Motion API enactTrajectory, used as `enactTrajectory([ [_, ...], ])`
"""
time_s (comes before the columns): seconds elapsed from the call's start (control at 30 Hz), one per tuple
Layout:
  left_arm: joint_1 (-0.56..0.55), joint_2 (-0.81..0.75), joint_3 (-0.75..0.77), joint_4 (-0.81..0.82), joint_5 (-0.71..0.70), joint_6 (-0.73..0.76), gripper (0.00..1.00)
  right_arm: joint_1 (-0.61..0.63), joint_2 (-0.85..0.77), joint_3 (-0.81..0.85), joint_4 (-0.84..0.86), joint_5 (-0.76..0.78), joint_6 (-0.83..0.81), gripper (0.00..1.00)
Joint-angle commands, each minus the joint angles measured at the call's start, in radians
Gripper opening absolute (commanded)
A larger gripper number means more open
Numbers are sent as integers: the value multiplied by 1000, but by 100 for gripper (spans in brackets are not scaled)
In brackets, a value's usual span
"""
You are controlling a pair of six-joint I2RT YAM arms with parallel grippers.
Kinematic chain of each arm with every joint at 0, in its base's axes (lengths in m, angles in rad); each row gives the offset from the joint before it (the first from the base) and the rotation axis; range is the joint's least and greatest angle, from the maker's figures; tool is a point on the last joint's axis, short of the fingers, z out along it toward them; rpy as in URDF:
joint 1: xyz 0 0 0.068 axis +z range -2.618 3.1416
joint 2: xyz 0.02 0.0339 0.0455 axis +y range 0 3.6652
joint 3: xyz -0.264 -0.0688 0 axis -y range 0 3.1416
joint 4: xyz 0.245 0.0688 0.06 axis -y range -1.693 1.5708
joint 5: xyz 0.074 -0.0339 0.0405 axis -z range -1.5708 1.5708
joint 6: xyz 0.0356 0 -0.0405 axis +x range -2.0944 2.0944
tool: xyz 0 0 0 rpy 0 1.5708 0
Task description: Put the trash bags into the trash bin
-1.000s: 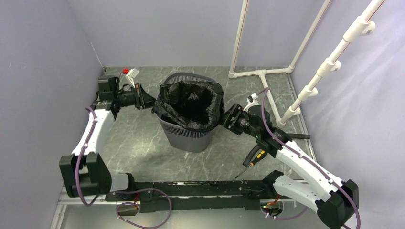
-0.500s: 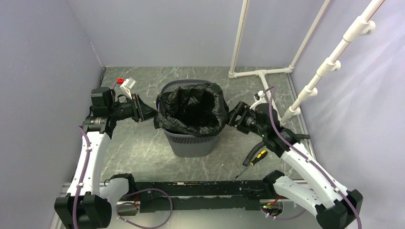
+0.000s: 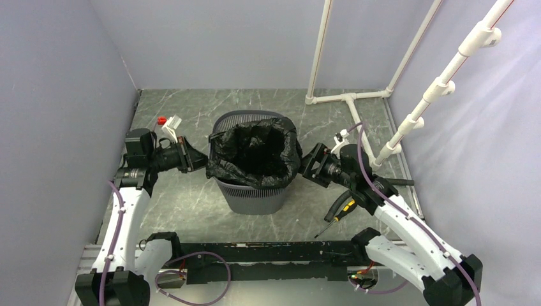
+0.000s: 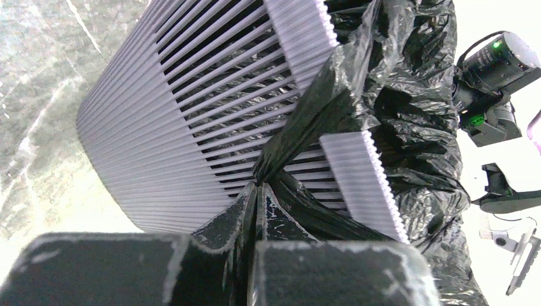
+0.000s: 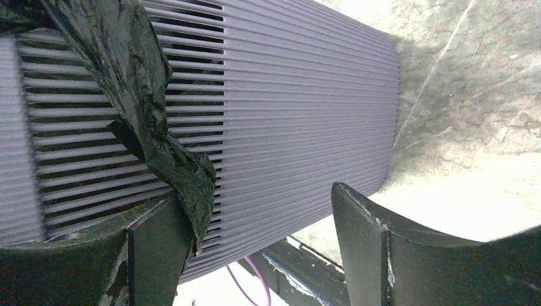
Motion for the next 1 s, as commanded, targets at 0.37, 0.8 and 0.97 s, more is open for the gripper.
enactTrajectory([
  [0.37, -17, -43, -77, 186, 1, -66, 3, 13, 80, 155, 35, 40, -45, 84],
  [0.8, -17, -31, -43, 224, -73, -146, 3, 7, -82, 411, -343, 242, -270, 88],
  [0.97, -17, -30, -17, 192, -77, -121, 3, 20, 18, 525, -153, -171, -340, 65],
])
